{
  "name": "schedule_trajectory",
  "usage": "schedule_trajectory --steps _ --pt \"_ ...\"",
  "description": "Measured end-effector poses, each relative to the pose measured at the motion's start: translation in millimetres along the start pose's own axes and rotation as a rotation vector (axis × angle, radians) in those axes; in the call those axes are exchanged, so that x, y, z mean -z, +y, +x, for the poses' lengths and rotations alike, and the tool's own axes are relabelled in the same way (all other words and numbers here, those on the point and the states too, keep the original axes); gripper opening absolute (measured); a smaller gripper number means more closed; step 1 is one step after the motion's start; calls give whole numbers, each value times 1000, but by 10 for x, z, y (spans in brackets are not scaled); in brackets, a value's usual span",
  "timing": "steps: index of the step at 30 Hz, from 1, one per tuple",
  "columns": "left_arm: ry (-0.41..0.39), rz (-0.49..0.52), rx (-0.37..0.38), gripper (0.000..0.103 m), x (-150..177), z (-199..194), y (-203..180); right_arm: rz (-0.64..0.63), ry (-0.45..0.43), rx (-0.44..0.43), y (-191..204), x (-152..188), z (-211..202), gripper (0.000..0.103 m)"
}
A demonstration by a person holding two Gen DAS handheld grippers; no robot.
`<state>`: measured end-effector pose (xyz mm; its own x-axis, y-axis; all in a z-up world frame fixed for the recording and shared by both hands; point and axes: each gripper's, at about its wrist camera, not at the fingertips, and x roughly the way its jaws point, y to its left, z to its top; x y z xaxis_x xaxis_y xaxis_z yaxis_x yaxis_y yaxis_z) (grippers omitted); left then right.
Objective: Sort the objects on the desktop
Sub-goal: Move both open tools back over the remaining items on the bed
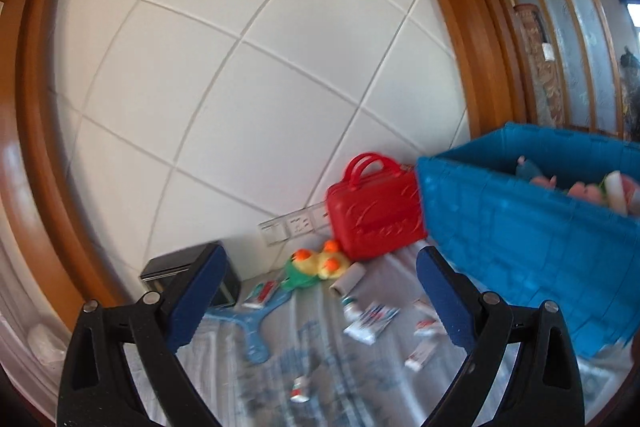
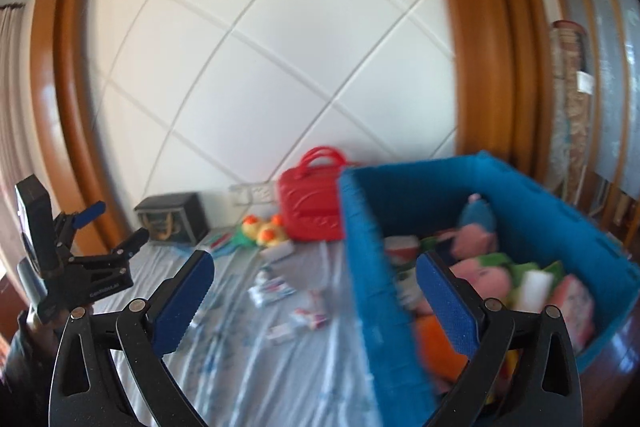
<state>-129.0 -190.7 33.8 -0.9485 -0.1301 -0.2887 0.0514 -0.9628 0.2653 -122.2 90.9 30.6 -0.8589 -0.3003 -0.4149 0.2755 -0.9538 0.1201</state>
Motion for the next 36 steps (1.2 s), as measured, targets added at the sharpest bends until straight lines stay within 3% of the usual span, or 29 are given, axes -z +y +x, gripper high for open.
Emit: schedule_trajectory --steps 6,12,19,28,34,36 --pt "56 -6 -37 97 517 38 619 -30 70 -77 560 310 499 103" --pt "144 -9 -49 97 1011 324 878 -97 191 -83 781 727 1186 102" --pt "278 0 11 97 1694 970 807 -129 349 -106 707 1171 2180 102" --pt "453 -27 98 97 2431 1969 562 -131 472 -138 507 1470 3089 102" --pt "533 -48 150 85 2734 2395 449 -125 553 -162 384 1732 3579 102" --pt "558 -54 177 75 2816 2510 419 -131 574 -160 364 1799 3684 102"
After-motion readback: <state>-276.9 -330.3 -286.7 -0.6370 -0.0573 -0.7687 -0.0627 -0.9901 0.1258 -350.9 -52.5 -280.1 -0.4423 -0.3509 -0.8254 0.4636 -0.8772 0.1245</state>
